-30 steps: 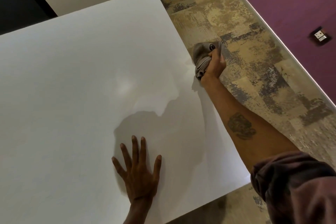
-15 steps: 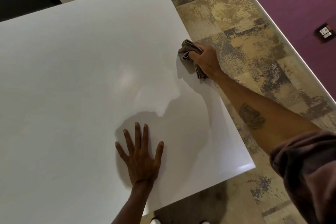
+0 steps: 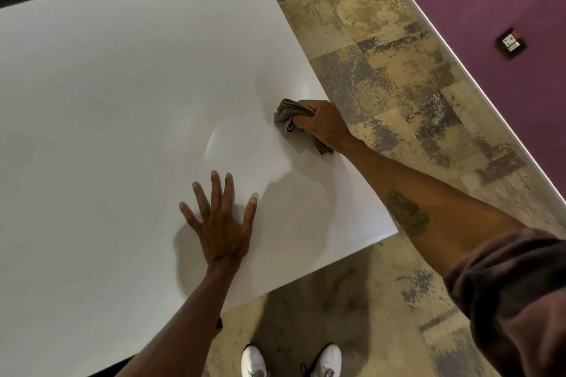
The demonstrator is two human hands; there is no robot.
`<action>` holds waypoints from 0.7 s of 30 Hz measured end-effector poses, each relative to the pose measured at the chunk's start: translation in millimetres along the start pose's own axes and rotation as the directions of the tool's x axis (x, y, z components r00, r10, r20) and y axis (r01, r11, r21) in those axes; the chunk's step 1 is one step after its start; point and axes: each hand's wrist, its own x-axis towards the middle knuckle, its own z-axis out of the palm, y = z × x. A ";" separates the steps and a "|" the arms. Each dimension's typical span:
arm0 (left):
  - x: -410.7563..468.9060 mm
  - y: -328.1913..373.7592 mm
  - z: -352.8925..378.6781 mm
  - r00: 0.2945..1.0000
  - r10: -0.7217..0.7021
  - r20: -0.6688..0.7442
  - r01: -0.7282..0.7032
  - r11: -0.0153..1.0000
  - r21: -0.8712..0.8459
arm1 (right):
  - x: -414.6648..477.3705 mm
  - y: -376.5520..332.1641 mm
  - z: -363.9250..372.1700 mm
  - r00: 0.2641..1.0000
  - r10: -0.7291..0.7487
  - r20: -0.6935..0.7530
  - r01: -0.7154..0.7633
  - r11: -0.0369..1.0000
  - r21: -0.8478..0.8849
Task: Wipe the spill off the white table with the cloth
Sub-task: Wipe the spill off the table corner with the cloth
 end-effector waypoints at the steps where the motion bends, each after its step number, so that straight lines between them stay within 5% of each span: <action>1: -1.2 1.5 -1.8 1.000 -0.001 -0.008 0.001 1.000 -0.003 | -9.1 1.2 2.9 1.000 0.018 0.009 -0.018 1.000 -0.006; 13: -8.1 -1.6 -8.5 1.000 -0.009 -0.003 0.009 0.976 -0.220 | -142.0 4.4 52.1 0.993 0.080 -0.083 -0.070 0.991 0.116; 21: -12.9 -30.7 -26.7 0.988 0.084 0.130 0.019 0.771 -0.637 | -211.4 -15.9 111.0 0.960 0.180 -0.213 -0.136 0.969 0.207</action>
